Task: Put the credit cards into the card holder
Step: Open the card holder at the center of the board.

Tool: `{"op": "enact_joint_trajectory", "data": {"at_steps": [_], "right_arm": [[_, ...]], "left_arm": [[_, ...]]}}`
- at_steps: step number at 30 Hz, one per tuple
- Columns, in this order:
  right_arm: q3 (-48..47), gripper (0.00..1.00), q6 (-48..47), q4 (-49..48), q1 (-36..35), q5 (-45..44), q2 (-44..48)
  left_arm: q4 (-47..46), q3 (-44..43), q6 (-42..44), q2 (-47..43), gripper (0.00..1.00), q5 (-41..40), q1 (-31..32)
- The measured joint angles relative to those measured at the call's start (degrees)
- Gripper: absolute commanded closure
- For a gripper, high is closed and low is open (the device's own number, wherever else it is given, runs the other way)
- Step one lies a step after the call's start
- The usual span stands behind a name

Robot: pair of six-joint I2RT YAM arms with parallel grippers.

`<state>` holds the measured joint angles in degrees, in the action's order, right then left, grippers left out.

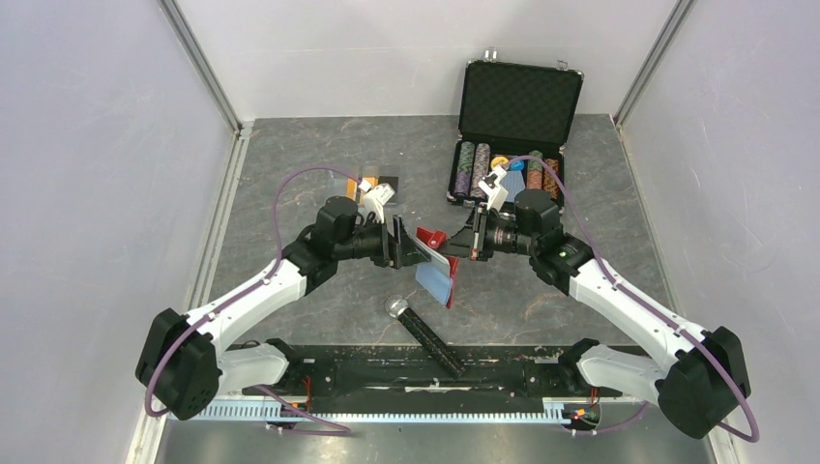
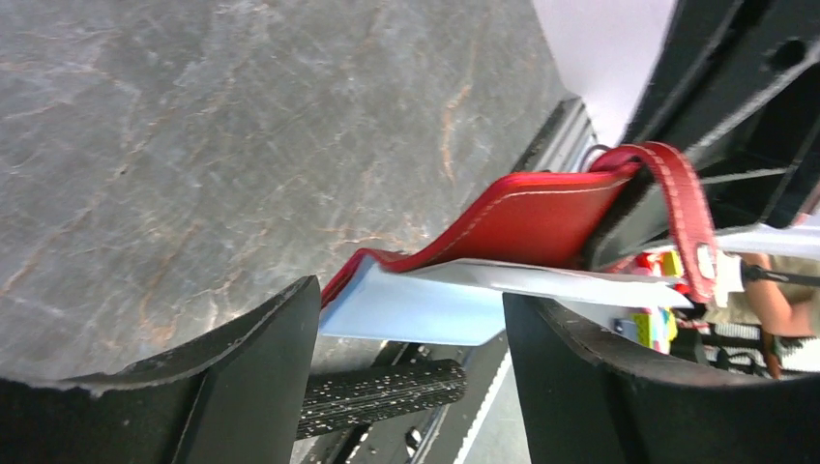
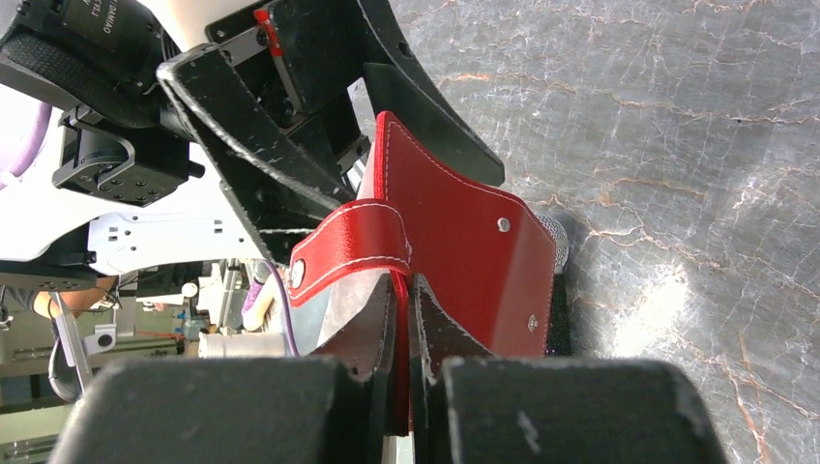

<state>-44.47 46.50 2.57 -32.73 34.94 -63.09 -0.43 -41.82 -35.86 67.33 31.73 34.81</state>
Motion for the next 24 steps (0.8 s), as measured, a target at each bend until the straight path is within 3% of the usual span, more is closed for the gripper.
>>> {"op": "enact_joint_trajectory", "data": {"at_steps": [8,24], "right_arm": [[0.0,1.00,-0.4,0.1,0.1,0.5,0.0],[0.0,1.00,-2.5,0.0,0.3,4.2,-1.6]], "left_arm": [[1.4,0.0,3.0,0.2,0.22,-2.5,-0.2],[-1.9,-0.5,5.9,2.2,0.25,7.1,-1.9]]}}
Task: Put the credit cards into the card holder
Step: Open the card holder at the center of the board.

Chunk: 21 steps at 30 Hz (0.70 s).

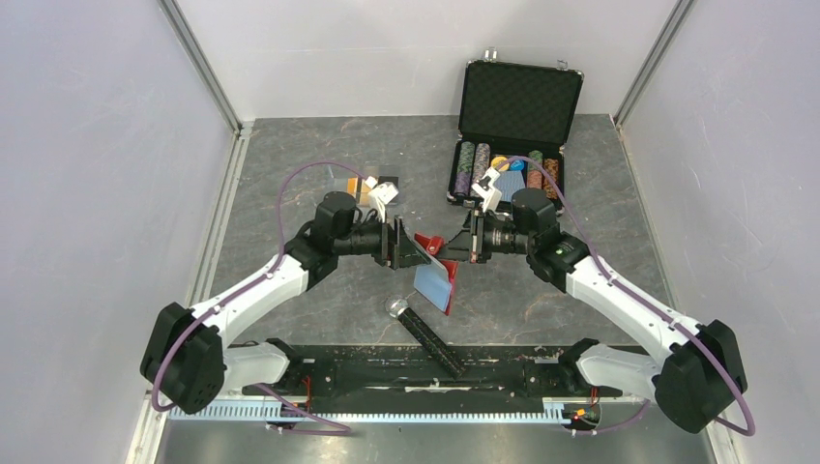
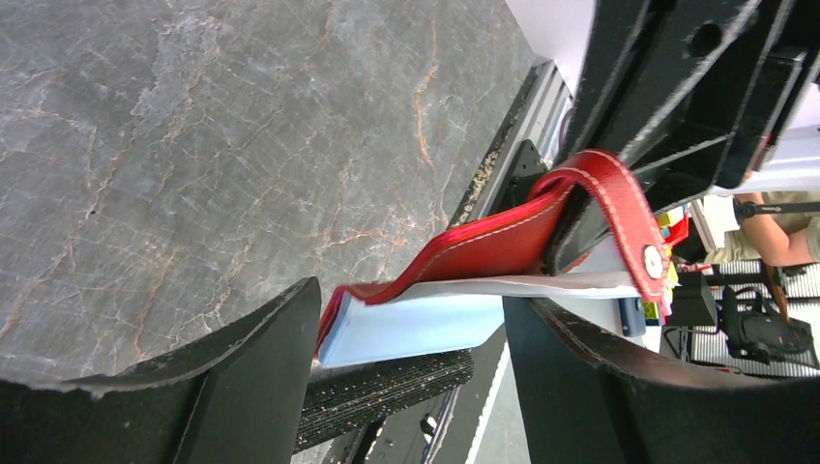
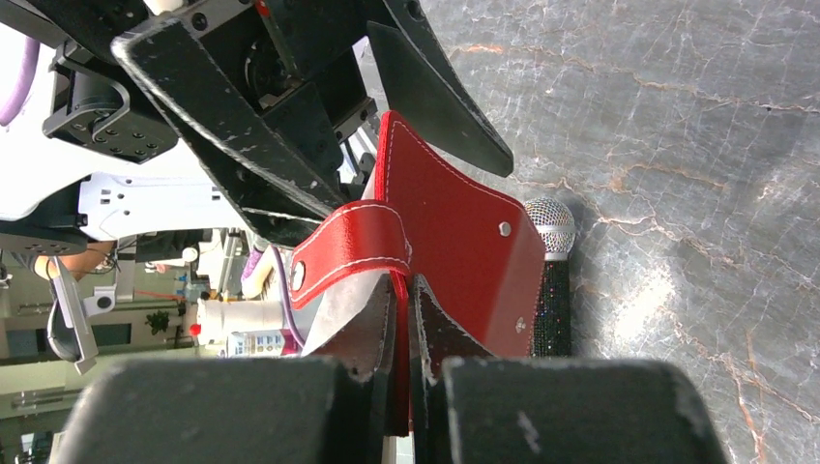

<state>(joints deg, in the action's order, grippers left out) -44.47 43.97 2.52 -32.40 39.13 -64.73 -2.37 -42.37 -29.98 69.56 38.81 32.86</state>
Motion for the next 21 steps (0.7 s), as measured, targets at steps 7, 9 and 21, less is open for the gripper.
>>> {"op": "enact_joint_trajectory", "data": {"at_steps": [7,9,21], "right_arm": [[0.0,1.00,-0.7,0.2,0.0,2.0,-1.0],[0.0,1.00,-0.8,0.2,0.0,2.6,-1.1],[0.0,1.00,-1.1,1.6,-0.1,3.2,-1.5]], "left_arm": [[-1.3,0.0,0.0,-3.5,0.37,1.9,0.0],[-1.6,0.0,0.0,-4.9,0.41,2.2,0.0],[-6.8,3.8,-2.4,-5.8,0.56,2.3,-0.4]]}}
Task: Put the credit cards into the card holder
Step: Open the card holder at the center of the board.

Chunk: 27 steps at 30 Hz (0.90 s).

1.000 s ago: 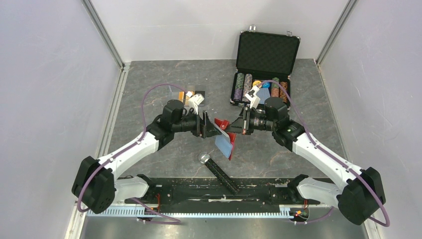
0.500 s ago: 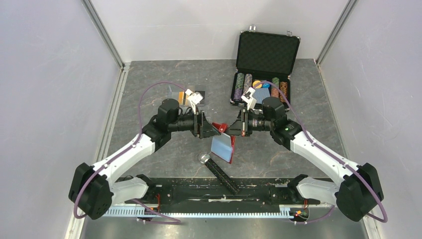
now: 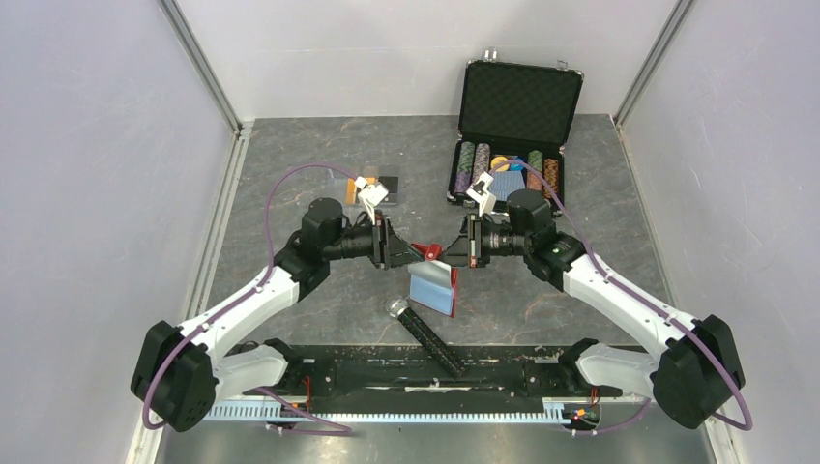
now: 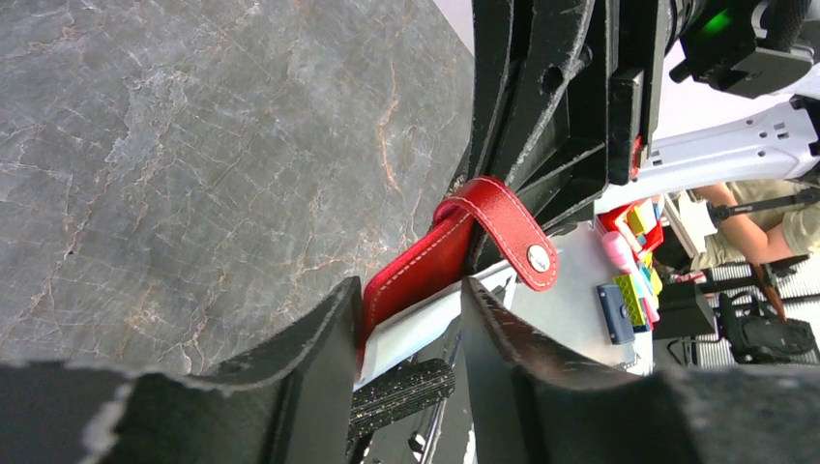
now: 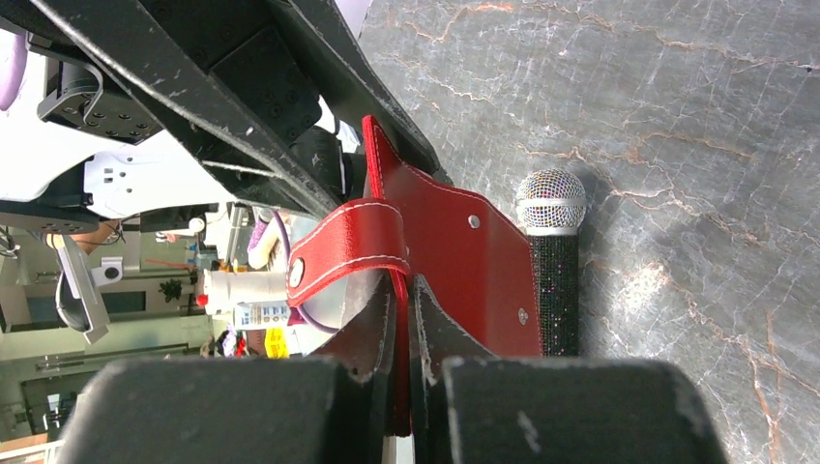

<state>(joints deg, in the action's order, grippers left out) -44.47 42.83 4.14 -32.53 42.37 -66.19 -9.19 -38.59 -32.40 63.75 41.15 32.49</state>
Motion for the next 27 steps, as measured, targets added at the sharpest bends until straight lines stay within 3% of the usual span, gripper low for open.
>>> {"op": "enact_joint_trajectory", "data": {"at_steps": [2,9,16,27], "right_arm": [[0.0,1.00,0.0,0.1,0.0,0.1,0.0],[0.0,0.91,-0.1,0.6,0.1,-0.2,0.0],[-0.2,0.72,-2.3,2.4,0.1,-3.1,0.0],[-1.9,0.18,-8.2,9.2,0.9,-9.1,0.9]], "left_arm": [[-0.5,0.3,-0.8,0.0,0.62,-0.2,-0.1],[-0.9,0.5,-2.6,0.0,0.97,-0.5,-0.5],[-1.2,0.5,-4.1,0.3,0.98,-0.6,-0.3],[2.9,0.5,-7.3,1.0,0.98,-3.0,-0.1]]}}
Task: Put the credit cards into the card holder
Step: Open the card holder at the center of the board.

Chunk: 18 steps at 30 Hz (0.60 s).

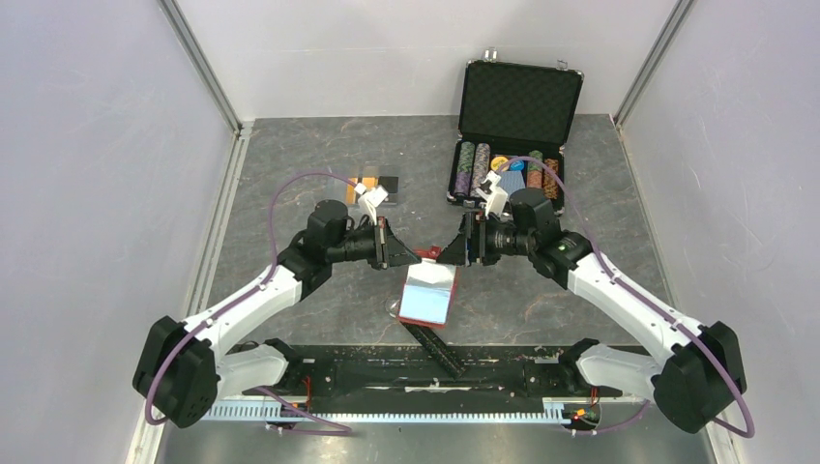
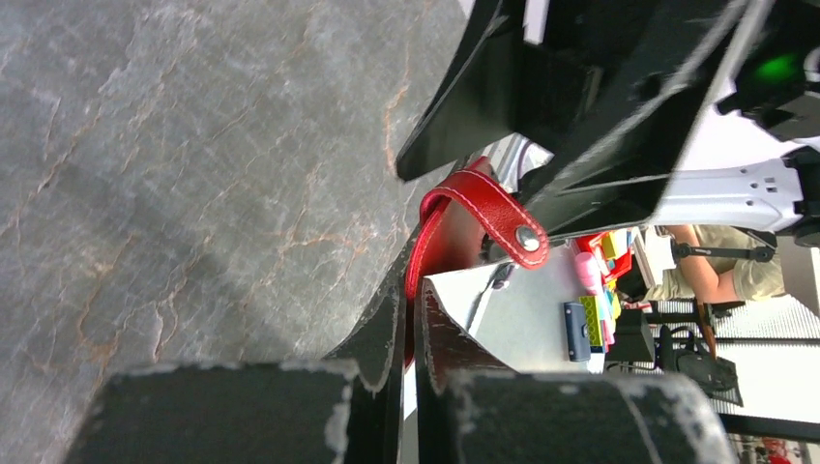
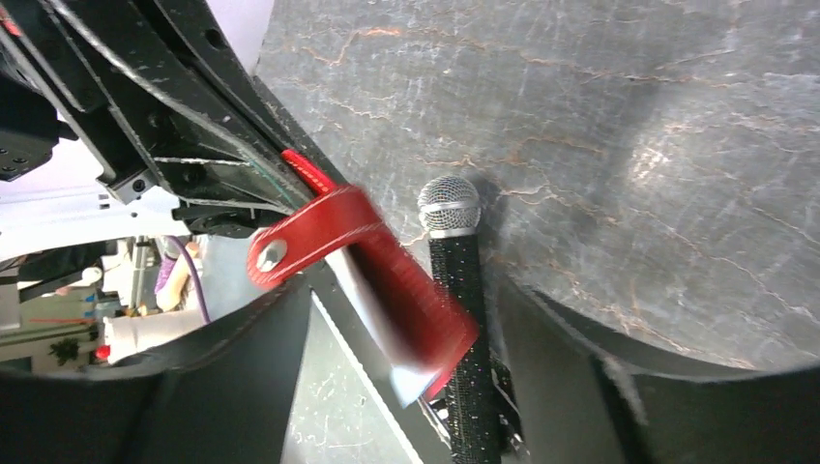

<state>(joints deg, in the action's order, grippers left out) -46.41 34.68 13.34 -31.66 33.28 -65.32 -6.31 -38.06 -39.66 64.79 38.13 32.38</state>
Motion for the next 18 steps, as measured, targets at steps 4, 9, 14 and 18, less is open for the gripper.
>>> {"op": "enact_joint_trajectory", "data": {"at_steps": [4,9,14,18], "right_arm": [[-1.0,0.04,-3.3,2.6,0.5,-0.5,1.6],[-1.4,0.02,-7.2,3.6,0.5,0.8,3.0],[-1.4,0.02,-10.8,3.5,0.5,4.1,2.6],[-1.4,0.06,-13.2,3.4,-0.1,6.2,0.6]], "left_arm": [[2.6,0.0,0.0,0.7,0.98,-0.7,0.0],[4.2,-0.7,0.0,1.2,0.98,0.3,0.0],[4.1,-2.0,0.0,1.3,0.98,4.2,0.0],[3.4,-3.0,-0.4,1.3,0.98,6.1,0.0]]}}
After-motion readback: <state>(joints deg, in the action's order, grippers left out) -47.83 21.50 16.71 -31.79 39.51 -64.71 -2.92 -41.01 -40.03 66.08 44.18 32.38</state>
